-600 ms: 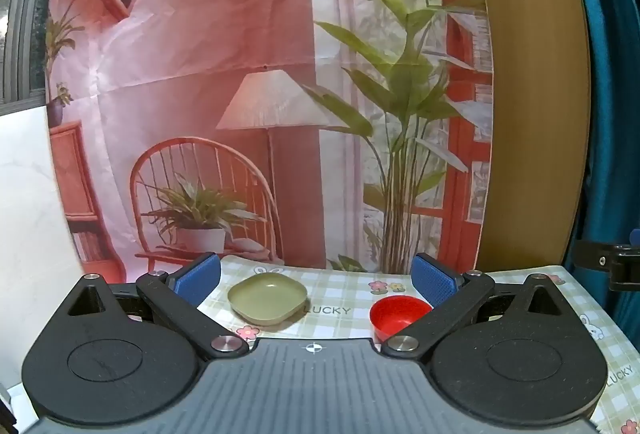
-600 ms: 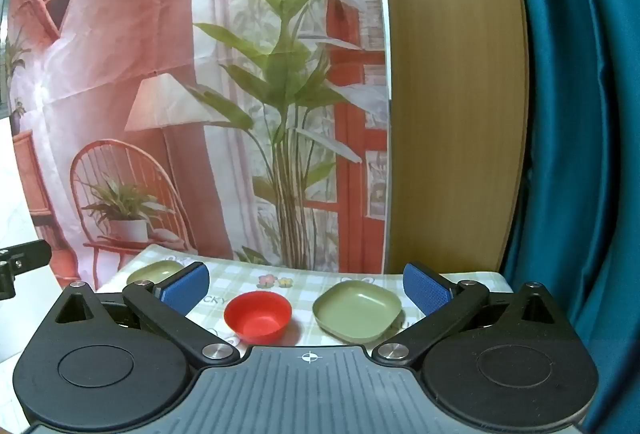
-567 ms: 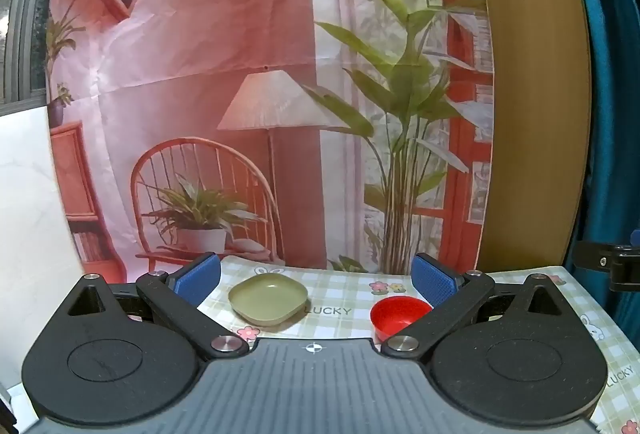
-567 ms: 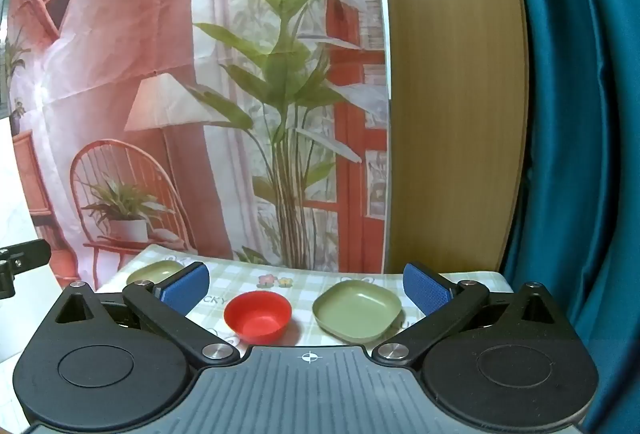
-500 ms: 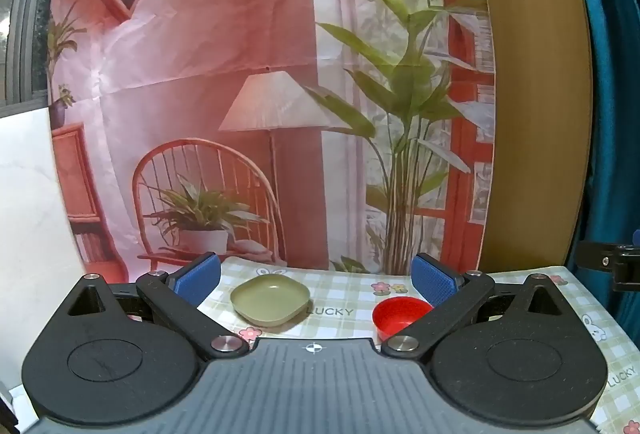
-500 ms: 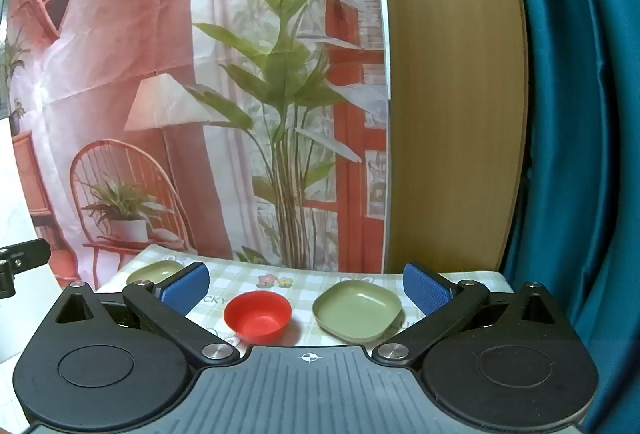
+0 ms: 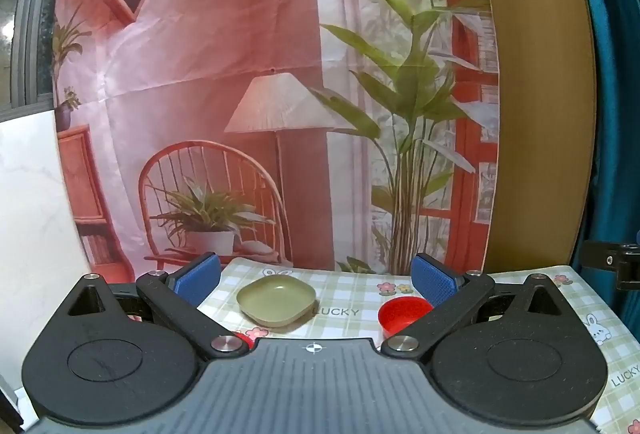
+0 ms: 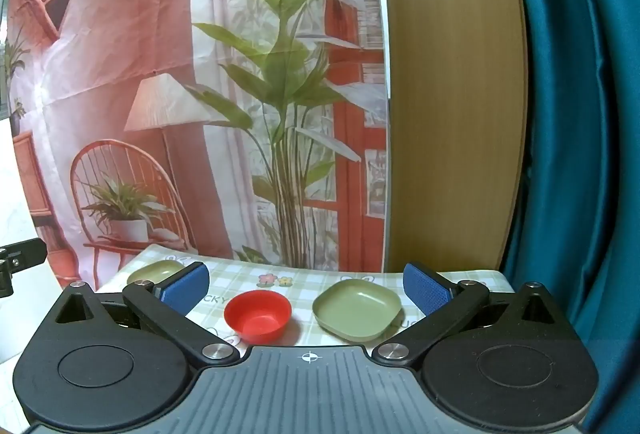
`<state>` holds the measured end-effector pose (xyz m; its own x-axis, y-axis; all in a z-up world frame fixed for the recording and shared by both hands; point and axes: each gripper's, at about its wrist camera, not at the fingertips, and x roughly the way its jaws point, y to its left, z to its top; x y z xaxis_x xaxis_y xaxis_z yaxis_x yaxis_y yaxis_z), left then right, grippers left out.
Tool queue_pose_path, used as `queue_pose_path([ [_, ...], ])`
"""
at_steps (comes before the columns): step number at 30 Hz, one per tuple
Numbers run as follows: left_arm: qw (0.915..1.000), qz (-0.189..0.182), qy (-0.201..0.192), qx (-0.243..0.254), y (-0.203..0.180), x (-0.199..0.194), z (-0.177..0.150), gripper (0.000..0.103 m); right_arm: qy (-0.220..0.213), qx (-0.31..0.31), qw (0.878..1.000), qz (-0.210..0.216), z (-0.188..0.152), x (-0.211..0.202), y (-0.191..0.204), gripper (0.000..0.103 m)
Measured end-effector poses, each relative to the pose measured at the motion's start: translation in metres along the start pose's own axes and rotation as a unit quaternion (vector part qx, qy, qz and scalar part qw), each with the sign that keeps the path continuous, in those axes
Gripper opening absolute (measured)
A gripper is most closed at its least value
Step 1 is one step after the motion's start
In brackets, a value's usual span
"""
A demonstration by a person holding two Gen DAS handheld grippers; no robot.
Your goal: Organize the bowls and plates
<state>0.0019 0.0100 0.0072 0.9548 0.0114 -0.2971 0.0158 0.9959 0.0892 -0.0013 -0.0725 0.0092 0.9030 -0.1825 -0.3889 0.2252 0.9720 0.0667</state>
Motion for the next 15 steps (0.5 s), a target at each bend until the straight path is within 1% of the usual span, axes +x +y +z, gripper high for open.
queue_pose_path([
  [15, 1.0000, 0.005, -0.003, -0.003, -0.0053, -0.0037, -0.0015, 0.102, 0.000, 0.001, 1.000, 0.000, 0.0004, 0.0003, 0.0002, 0.103],
])
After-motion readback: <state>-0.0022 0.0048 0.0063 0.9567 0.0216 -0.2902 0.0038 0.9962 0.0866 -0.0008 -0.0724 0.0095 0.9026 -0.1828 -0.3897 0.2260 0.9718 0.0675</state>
